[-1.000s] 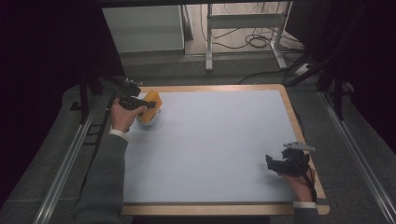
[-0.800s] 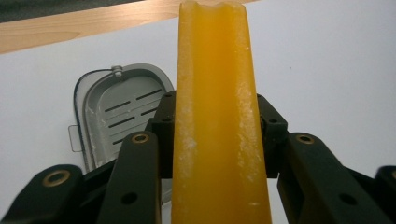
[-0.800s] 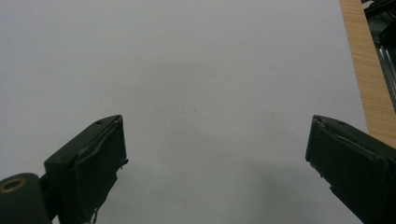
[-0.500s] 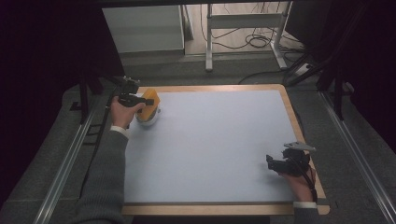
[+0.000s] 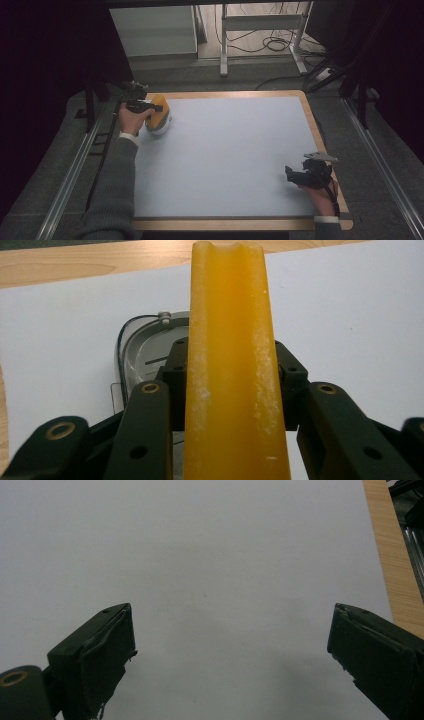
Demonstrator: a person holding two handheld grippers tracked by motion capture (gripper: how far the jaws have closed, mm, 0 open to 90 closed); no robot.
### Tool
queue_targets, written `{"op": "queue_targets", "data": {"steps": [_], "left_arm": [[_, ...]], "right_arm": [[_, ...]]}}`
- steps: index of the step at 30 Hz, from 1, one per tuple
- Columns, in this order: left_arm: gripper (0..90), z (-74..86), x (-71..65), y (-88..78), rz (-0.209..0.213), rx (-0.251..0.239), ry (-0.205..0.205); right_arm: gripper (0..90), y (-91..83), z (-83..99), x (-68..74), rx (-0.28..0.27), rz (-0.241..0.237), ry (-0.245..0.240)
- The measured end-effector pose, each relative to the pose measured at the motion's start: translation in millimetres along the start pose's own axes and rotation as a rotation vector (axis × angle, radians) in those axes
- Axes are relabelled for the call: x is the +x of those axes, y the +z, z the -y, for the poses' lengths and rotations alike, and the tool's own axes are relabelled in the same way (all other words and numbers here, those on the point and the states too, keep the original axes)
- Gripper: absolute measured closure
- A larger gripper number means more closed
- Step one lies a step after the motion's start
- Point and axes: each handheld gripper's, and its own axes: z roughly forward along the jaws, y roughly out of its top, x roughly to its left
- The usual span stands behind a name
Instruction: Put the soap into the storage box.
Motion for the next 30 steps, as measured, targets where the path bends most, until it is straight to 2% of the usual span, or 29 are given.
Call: {"op": "queue_targets", "data": {"steps": [6, 9, 12, 15, 18, 23, 24, 25, 27, 28, 29, 30], "left_arm": [[61.2, -1.3, 4.2, 8.7, 0.001, 0.012, -0.013], [61.2, -2.3, 8.6, 11.2, -0.021, -0.004, -0.037], [61.2, -1.8, 9.4, 12.3, -0.035, -0.006, -0.040], [61.2, 1.0, 10.2, 14.4, -0.045, -0.021, -0.066], [61.2, 4.1, 11.4, 18.0, -0.058, -0.017, -0.072], [60.9, 9.0, 12.4, 24.8, -0.057, -0.001, -0.077], [60.1, 10.6, 12.7, 24.8, -0.050, -0.004, -0.062], [59.4, 10.7, 12.3, 23.1, -0.035, -0.032, -0.076], [51.0, 10.1, 11.7, 20.4, -0.038, -0.039, -0.070], [45.2, 8.4, 9.7, 15.9, -0.063, -0.048, -0.046], [41.3, 8.2, 9.3, 13.2, -0.081, -0.056, -0.042], [38.5, 8.2, 9.3, 13.2, -0.081, -0.056, -0.042]], "right_arm": [[5.0, -0.1, 0.1, -0.2, 0.000, 0.001, 0.002], [5.0, 0.7, 0.5, -0.6, 0.004, 0.002, -0.002], [5.0, 1.1, 0.9, -0.8, 0.005, 0.003, 0.000], [5.0, 1.5, 1.2, -1.4, 0.007, 0.004, 0.002], [5.1, 1.5, 1.2, -0.9, 0.006, 0.004, -0.001], [5.1, 1.5, 1.2, -0.5, 0.005, 0.004, -0.003], [5.1, 1.5, 1.2, -0.8, 0.007, 0.003, -0.003], [5.0, 1.6, 1.2, -0.8, 0.007, 0.003, -0.003], [5.0, 1.9, 1.4, -0.6, 0.008, 0.004, -0.002], [5.0, 2.0, 1.5, -0.5, 0.008, 0.003, -0.004], [5.1, 1.9, 1.4, -0.1, 0.009, 0.002, -0.002], [5.1, 1.9, 1.4, -0.1, 0.009, 0.002, -0.002]]}}
